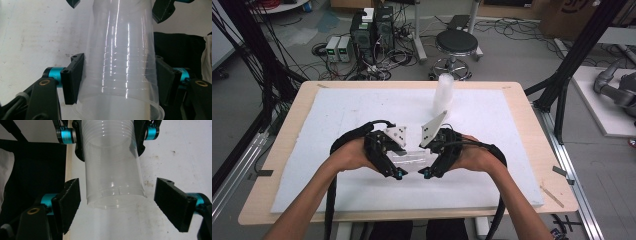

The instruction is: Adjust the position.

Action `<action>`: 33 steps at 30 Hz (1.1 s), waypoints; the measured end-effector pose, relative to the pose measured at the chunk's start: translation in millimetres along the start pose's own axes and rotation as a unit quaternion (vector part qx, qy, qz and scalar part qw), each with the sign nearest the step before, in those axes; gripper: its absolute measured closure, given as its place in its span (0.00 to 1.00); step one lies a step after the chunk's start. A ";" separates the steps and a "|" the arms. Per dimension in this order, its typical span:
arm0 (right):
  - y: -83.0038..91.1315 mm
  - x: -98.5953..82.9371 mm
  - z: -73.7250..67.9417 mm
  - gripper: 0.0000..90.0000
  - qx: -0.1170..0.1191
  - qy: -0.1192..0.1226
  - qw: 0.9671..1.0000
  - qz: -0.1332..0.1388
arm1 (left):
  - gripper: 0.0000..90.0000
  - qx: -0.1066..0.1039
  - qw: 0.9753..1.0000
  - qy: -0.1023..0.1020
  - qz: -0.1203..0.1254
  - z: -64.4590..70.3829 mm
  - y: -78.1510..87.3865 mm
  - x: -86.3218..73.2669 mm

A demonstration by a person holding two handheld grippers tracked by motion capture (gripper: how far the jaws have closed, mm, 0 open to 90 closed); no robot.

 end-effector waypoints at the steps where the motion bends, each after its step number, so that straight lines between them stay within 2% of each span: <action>1: -0.1 -0.1 -0.2 0.29 0.003 0.002 1.000 -0.002 | 0.37 0.000 1.000 -0.001 0.000 -0.5 0.1 -0.1; 6: -3.0 0.4 -0.3 0.33 0.006 0.003 1.000 -0.005 | 0.37 0.001 1.000 -0.003 0.004 -1.2 0.3 0.6; 7: -3.2 0.2 -0.6 0.45 0.010 0.006 1.000 -0.008 | 0.37 0.000 1.000 -0.004 0.004 -1.0 0.1 0.7; 10: -3.6 0.4 -0.8 0.46 0.012 0.006 1.000 -0.006 | 0.37 0.001 1.000 -0.005 0.001 -1.4 0.0 -0.2; 15: -3.6 0.2 -1.1 0.47 0.015 0.006 1.000 -0.006 | 0.32 -0.004 1.000 0.009 0.012 -0.2 -1.6 0.2; 16: -3.7 0.1 -0.6 0.47 0.013 0.007 1.000 -0.005 | 0.28 -0.002 1.000 0.009 0.014 -0.2 -2.1 0.0; 17: -3.4 -0.9 -0.5 0.47 0.013 0.002 1.000 -0.008 | 0.15 -0.001 1.000 0.012 0.013 -0.4 -2.6 -0.5; 18: -3.4 -0.9 -0.5 0.47 0.013 0.002 1.000 -0.008 | 0.15 -0.004 1.000 0.020 0.013 -0.1 -2.9 -0.8; 19: -3.4 -1.3 -0.3 0.47 0.012 0.000 1.000 -0.008 | 0.07 0.002 0.999 0.029 0.019 -1.7 -2.5 -1.0; 22: -3.1 -2.2 -0.6 0.47 0.014 -0.003 1.000 -0.011 | 0.05 0.008 0.999 0.031 0.021 -3.7 -1.9 -2.0; 26: -2.2 -2.4 1.6 0.47 0.011 -0.002 1.000 -0.005 | 0.05 0.011 0.999 0.016 0.038 -3.0 1.7 -2.3; 27: -1.4 -3.8 2.1 0.47 0.008 -0.005 1.000 -0.006 | 0.09 0.012 0.999 0.016 0.042 -2.7 3.4 -2.4; 28: -1.4 -3.8 2.1 0.47 0.008 -0.005 1.000 -0.006 | 0.09 0.018 0.998 0.016 0.059 -3.6 6.8 -1.4; 29: 0.5 -5.4 2.2 0.47 0.010 -0.005 1.000 0.008 | 0.12 0.027 0.997 0.019 0.077 -4.4 10.0 -0.7; 30: 0.5 -5.4 2.2 0.47 0.010 -0.005 1.000 0.008 | 0.12 0.032 0.994 0.027 0.100 -4.5 12.8 -0.2; 31: 2.1 -7.9 1.8 0.48 0.014 -0.008 0.999 0.029 | 0.12 0.032 0.992 0.030 0.117 -4.5 15.1 -0.5; 32: 2.1 -7.9 1.8 0.48 0.014 -0.008 0.999 0.029 | 0.12 0.032 0.989 0.036 0.140 -3.9 17.7 -1.3; 33: 3.7 -12.6 2.1 0.48 0.018 -0.016 0.998 0.059 | 0.12 0.039 0.983 0.036 0.178 -2.9 20.3 -4.9</action>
Point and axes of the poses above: each handheld gripper's, and its own axes: y roughly backward along the jaws, x roughly out of its top, z roughly to its right, the point moved 9 cm from there along -y, roughly forward along the jaws, and after that the axes turned 7 degrees about -y, right-handed, at the moved point
